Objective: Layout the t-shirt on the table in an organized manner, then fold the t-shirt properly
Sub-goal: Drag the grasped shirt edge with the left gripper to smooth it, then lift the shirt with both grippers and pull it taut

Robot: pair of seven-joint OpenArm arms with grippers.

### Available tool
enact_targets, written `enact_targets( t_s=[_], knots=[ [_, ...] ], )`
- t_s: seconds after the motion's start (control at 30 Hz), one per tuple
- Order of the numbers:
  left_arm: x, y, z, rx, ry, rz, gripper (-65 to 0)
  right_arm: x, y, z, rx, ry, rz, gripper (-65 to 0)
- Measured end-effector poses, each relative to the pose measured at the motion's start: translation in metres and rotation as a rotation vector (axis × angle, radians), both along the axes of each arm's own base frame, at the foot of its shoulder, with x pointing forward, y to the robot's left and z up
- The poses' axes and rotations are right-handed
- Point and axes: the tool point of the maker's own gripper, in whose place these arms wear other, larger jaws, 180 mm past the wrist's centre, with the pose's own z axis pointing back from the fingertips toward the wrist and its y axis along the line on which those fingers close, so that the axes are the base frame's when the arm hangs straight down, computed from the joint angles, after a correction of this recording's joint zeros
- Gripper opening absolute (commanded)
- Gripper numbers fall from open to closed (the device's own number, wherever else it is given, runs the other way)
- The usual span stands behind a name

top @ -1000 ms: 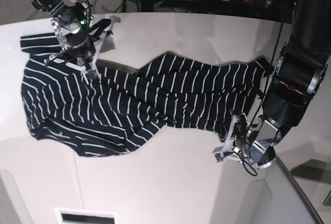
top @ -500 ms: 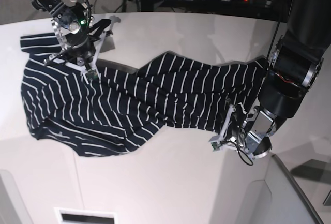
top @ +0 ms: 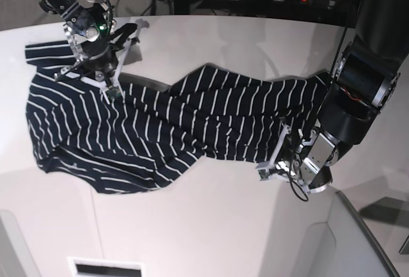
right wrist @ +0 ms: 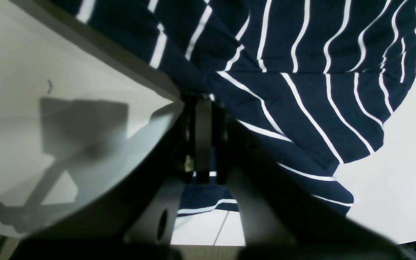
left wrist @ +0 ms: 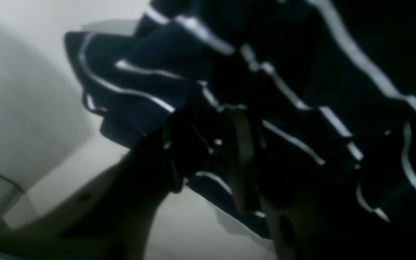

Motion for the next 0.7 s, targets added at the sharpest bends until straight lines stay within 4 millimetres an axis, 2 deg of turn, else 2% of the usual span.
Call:
enact_targets(
  t_s=[0.17,0.27,0.57,0.7],
  knots=[
    [0.0,0.001,0.0,0.003,0.002,0.001,-56.6,0.0,0.0,0.0,0.0,0.0,0.0,-65.0],
    [0.0,0.002,0.0,0.006,0.001,0.001,-65.0,0.0,0.0,0.0,0.0,0.0,0.0,-65.0],
    [0.01,0.006,0.01,0.013,-0.026,0.001,-65.0,0.005,0.0,0.002,0.0,-0.01,0.0,-65.0],
    [0.023,0.013,0.029,0.024,-0.083,-0.017,-65.0,0.01,0.0,0.005,-0.002,-0.023,0.001,-65.0]
  ],
)
